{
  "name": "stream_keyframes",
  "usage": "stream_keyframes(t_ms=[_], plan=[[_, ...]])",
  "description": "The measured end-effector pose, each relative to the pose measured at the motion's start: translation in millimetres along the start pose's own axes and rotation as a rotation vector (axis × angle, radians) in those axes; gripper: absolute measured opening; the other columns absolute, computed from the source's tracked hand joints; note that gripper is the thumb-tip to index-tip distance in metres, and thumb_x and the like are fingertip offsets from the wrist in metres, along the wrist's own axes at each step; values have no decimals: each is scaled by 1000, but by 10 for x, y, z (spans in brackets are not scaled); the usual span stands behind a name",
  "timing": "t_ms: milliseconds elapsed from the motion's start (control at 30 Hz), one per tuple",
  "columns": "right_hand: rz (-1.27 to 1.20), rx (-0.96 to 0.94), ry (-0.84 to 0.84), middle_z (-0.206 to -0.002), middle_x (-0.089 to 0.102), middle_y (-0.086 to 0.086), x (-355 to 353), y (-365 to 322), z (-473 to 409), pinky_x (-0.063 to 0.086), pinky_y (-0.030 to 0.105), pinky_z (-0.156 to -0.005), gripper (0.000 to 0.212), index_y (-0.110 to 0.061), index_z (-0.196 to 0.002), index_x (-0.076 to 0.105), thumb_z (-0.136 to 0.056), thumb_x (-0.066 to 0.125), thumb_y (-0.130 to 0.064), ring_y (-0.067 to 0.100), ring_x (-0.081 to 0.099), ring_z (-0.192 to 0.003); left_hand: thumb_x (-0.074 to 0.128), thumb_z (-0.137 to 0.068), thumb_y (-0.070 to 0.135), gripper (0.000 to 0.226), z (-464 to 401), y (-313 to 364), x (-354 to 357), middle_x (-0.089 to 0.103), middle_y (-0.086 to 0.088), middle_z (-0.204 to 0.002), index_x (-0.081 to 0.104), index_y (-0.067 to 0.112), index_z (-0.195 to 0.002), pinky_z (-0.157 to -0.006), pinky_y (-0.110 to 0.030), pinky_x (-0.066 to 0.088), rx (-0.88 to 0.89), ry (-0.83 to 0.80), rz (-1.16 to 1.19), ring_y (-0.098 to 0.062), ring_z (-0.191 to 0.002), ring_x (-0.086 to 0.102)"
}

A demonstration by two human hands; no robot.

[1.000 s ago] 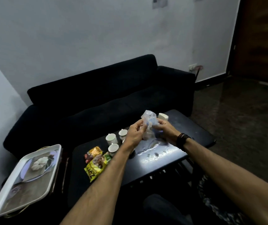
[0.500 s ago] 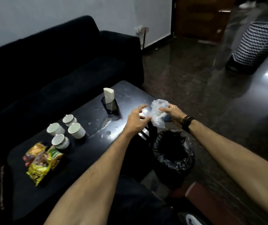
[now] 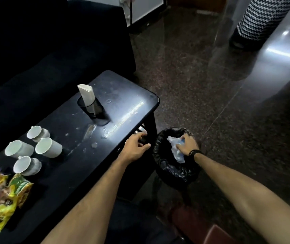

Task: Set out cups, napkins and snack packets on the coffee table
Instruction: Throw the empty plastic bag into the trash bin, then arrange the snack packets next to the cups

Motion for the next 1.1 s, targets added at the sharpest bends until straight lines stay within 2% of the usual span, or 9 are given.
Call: stream_keyframes(t_ms=[133,200,333,400,533,633,800,933,1100], plan=[[145,-116,-132,-141,28,22,306,13,-208,44,46,-98,58,-6,-142,32,-95,59,-26,41,51,-116,70,-88,29,48,-96,-214,102,57,-6,-119,57,20,-134,-85,-22,49,-30,-56,-26,-14,-90,68],[310,-145,-167,-146,30,22,443,61,-335,43,47,-101,70,-5,-150,20,-96,59,-26,42,45,-125,69,-89,30,48,-132,-302,160,57,-5,-120,57,21,-134,-86,-22,49,-43,-83,-23,-13,-93,68],[552,-176,-57,-143,40,18,640,60,-515,42,44,-102,62,-6,-151,21,-97,52,-13,37,39,-130,69,-89,32,46,-178,-467,211,57,-2,-120,57,23,-133,-88,-25,51,-49,-104,-31,-11,-94,66],[568,-122,-126,-147,32,21,756,120,-552,41,47,-104,60,-7,-151,22,-97,46,-1,41,40,-131,68,-89,32,46,-184,-541,226,57,-1,-120,57,24,-133,-87,-24,50,-57,-109,-34,-10,-94,65],[591,-42,-284,-154,22,24,902,236,-534,28,45,-116,63,-2,-152,14,-98,46,-6,42,29,-141,69,-89,32,46,-166,-601,205,57,-1,-120,57,24,-133,-86,-22,48,-64,-123,-38,-11,-95,65],[581,-35,-215,-158,13,19,778,168,-485,29,44,-116,67,-1,-152,13,-98,49,-17,37,23,-144,69,-89,31,45,-158,-578,154,57,-2,-120,58,24,-132,-87,-22,48,-58,-107,-44,-12,-95,65],[572,-219,-48,-147,33,19,437,-142,-393,45,45,-100,60,-5,-146,28,-93,56,-14,37,38,-131,71,-88,26,43,-91,-452,-10,59,-5,-118,60,21,-129,-86,-22,48,-35,-45,-22,-17,-92,67],[513,-393,187,-141,41,14,168,-572,-238,44,41,-101,54,-8,-143,33,-93,53,-16,32,43,-127,71,-87,23,39,30,-354,-254,60,-3,-112,62,20,-125,-84,-21,46,-13,37,-7,-14,-85,65],[382,-624,399,-129,50,11,29,-1273,89,45,40,-99,48,-9,-134,44,-88,57,-17,29,49,-116,71,-86,20,39,305,-365,-677,58,-7,-116,64,19,-124,-89,-31,53,-4,178,6,-21,-92,68]])
Point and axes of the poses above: each hand's wrist, its own z-axis away from the middle knuckle, its own x-axis out of the palm, y = z × x, the point moved 2 cm from there along -z, towards the middle knuckle
